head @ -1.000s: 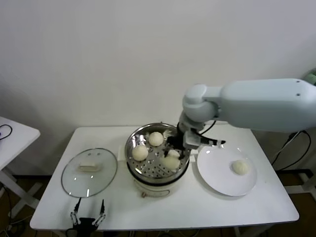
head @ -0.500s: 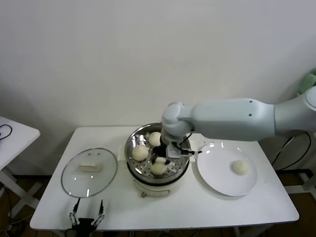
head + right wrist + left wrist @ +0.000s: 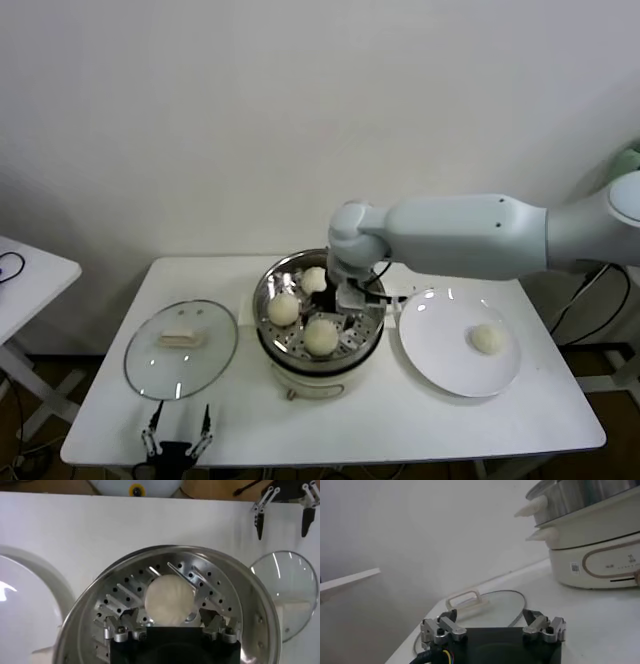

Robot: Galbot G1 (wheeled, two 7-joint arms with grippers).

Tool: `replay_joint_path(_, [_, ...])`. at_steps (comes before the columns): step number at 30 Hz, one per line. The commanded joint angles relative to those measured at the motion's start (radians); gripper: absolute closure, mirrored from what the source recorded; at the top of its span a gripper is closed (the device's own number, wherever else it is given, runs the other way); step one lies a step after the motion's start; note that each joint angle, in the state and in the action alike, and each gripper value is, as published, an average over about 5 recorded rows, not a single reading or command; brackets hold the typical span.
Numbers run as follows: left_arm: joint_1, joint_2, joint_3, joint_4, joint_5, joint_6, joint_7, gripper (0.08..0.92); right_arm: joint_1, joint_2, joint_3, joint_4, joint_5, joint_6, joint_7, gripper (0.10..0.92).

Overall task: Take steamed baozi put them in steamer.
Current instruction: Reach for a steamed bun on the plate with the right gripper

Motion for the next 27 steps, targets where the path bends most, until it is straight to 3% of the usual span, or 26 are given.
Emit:
replay_joint_path(1, [0.002, -0.001, 0.000, -0.006, 0.001, 0.000, 0.001, 0.177, 0.233, -0.060, -0.099, -0.111, 0.293, 0.021, -0.128, 0.204])
replay_joint_path(5, [0.003, 0.000, 0.000, -0.010, -0.003, 0.000, 0.001, 0.177, 0.344, -0.158, -0.241, -0.154, 0.458, -0.126, -0.163, 0.203])
replay_joint_path(11, [-0.005, 0.003, 0.005, 0.003, -0.010, -0.005, 0.004, 0.177, 0.347, -0.349, -0.398, -0.151, 0.530, -0.364, -0.100, 0.203])
replay_joint_path(18, [-0.019, -0.002, 0.011, 0.019, -0.014, -0.006, 0.006, 0.177, 0.155, -0.534, -0.347, -0.162, 0.436, -0.523, -0.036, 0.203])
replay_joint_path(27, [-0.014, -0.004, 0.009, 0.026, -0.027, -0.022, 0.015, 0.177, -0.155, -0.593, -0.128, -0.279, 0.286, -0.560, 0.004, 0.203])
